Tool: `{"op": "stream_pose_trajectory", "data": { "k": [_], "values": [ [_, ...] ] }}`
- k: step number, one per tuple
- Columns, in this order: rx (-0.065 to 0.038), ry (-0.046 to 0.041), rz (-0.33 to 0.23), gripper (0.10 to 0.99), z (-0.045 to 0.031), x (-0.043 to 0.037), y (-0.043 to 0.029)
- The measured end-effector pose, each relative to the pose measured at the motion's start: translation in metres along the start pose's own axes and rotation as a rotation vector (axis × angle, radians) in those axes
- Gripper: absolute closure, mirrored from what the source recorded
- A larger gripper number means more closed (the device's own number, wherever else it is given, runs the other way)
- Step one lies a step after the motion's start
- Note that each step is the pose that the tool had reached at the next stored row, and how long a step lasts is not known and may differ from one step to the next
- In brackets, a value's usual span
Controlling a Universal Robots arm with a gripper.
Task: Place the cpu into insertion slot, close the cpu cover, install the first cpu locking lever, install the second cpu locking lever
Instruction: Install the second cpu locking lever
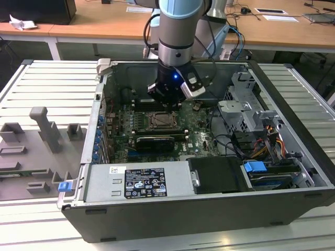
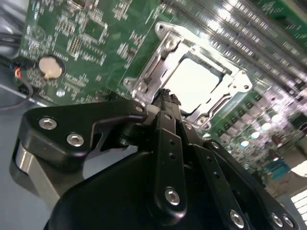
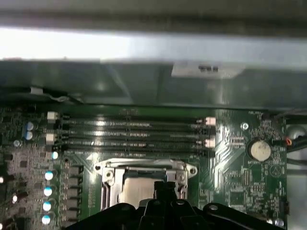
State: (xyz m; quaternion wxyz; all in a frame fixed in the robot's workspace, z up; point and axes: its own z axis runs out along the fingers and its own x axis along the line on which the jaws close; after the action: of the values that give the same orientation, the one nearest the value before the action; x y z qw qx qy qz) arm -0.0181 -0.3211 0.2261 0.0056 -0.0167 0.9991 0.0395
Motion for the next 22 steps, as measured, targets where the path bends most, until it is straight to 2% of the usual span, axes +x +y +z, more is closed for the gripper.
{"op": "stream_pose_trajectory", "data": {
  "k": [1,3,6,10,11,13,14,16,20,22],
  "values": [
    [0.000,0.0001,0.000,0.980,-0.0003,0.0001,-0.0035],
    [0.000,0.0000,0.000,0.980,-0.0010,0.0001,-0.0056],
    [0.005,0.0003,0.000,0.980,-0.0101,0.0001,-0.0057],
    [0.005,0.0002,0.000,0.980,-0.0110,0.0002,-0.0095],
    [0.005,0.0002,0.000,0.980,-0.0113,0.0003,-0.0137],
    [0.005,0.0002,0.000,0.980,-0.0120,0.0010,-0.0339],
    [0.005,0.0005,0.000,0.980,-0.0123,0.0012,-0.0391],
    [0.005,0.0021,0.000,0.980,-0.0125,0.0014,-0.0443],
    [-0.003,0.0028,0.000,0.980,-0.0123,0.0042,-0.0524],
    [-0.005,0.0029,0.000,0.980,-0.0122,0.0164,-0.0533]
  ]
}}
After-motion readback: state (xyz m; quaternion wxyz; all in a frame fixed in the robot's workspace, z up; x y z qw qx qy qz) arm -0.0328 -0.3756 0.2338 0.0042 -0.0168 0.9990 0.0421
